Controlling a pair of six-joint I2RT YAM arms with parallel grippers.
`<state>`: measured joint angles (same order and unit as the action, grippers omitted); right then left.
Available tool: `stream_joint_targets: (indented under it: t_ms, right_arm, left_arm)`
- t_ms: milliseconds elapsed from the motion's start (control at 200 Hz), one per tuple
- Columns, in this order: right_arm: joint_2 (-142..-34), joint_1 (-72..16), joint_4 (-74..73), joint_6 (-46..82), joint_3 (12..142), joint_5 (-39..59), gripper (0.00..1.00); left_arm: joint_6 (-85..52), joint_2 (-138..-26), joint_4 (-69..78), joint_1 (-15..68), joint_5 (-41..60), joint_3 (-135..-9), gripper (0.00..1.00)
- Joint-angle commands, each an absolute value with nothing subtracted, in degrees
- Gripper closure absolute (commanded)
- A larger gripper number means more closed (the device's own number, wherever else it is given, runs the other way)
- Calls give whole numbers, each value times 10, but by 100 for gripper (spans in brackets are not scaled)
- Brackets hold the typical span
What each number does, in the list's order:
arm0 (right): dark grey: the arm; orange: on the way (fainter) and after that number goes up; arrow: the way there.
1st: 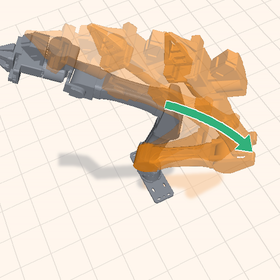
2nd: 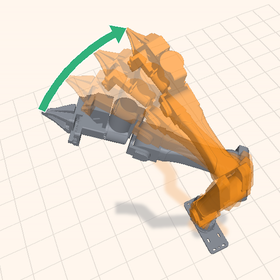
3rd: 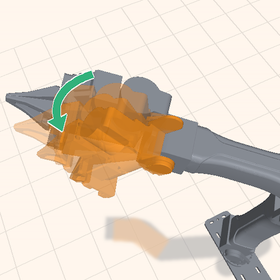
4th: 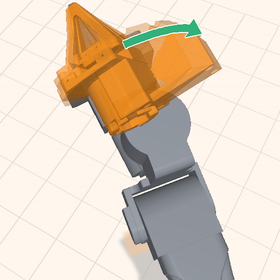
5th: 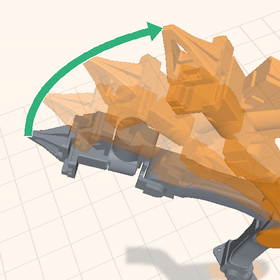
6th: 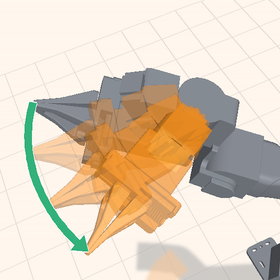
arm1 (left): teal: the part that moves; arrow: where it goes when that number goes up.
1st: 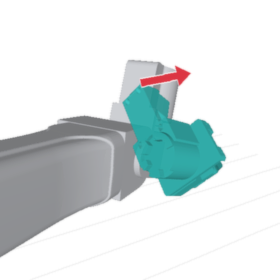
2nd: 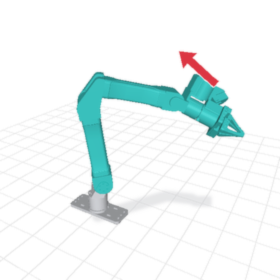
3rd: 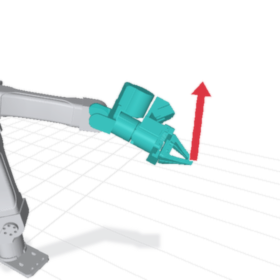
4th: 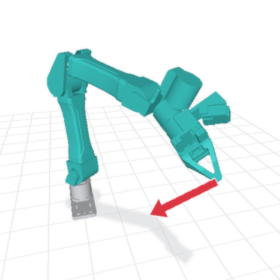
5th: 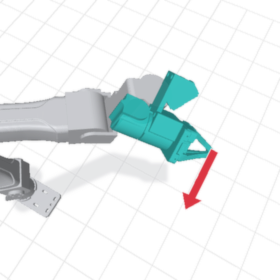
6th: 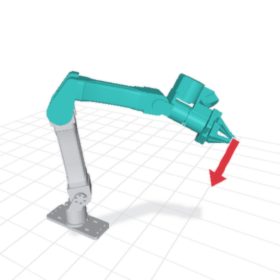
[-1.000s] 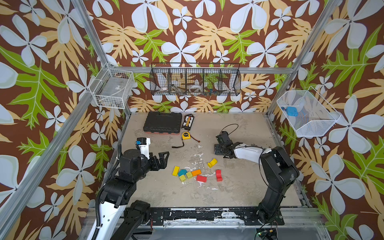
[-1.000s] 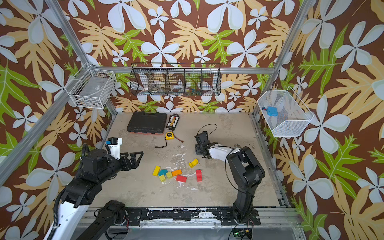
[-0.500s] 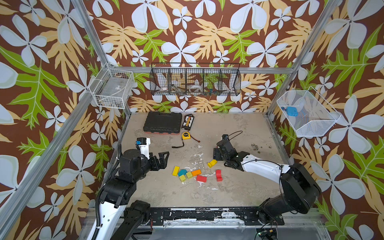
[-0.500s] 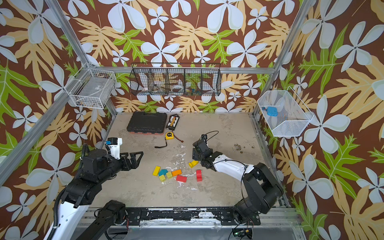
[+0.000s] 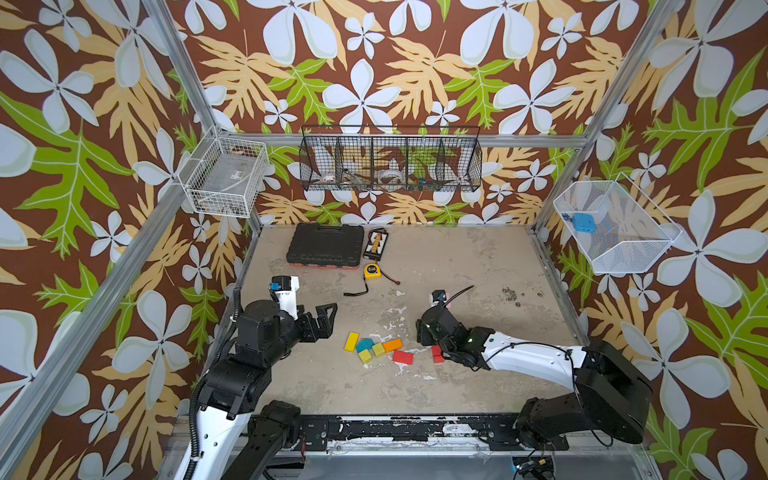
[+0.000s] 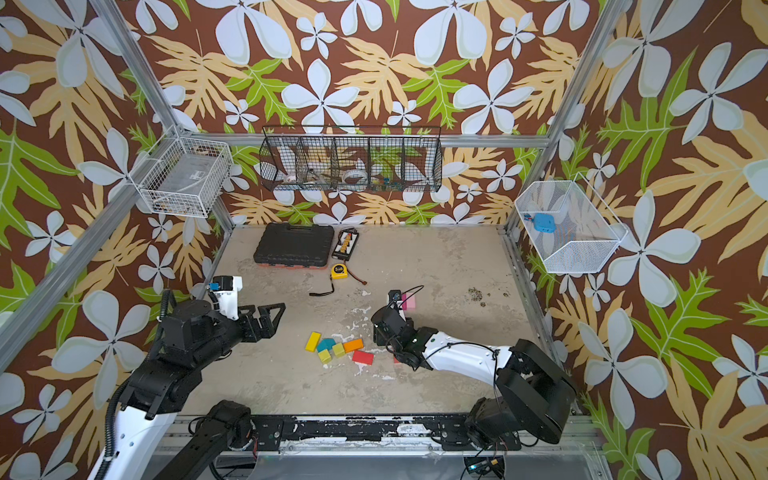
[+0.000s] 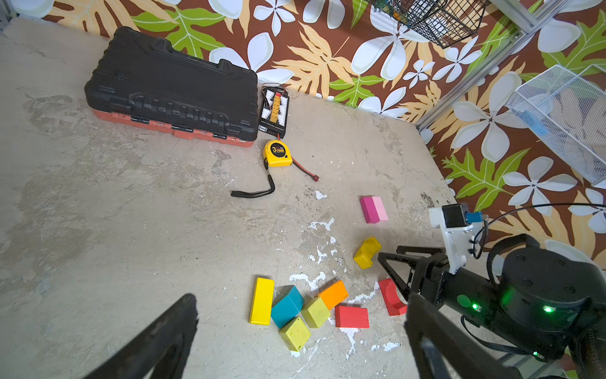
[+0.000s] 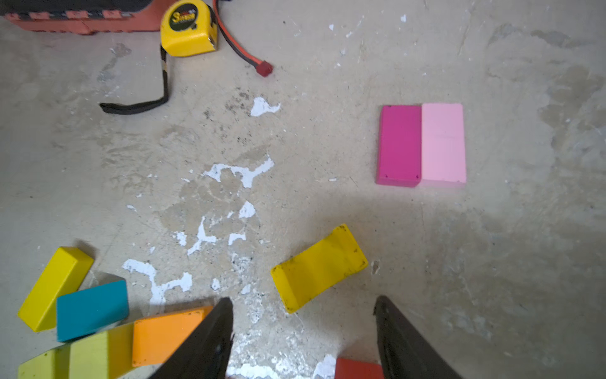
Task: Build the wood block tower
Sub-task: 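Swing the right gripper back toward the block pile near the robot, then grasp the yellow arch block with the right gripper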
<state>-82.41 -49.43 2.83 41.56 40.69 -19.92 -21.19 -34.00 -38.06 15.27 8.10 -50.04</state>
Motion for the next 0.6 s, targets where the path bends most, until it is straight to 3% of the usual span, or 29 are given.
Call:
stream_joint_targets:
  t_ms: [0, 531, 596]
  right_arm:
    - [-825, -496, 39, 423, 400, -219, 32]
    - [-901, -497, 47, 419, 414, -229, 30]
    - [-912, -497, 46, 417, 423, -235, 27]
  left_arm:
    - [-219, -335, -381, 154, 76, -503, 0]
    - [-220, -333, -381, 154, 74, -503, 0]
    - [-220, -333, -381, 154, 74, -504, 0]
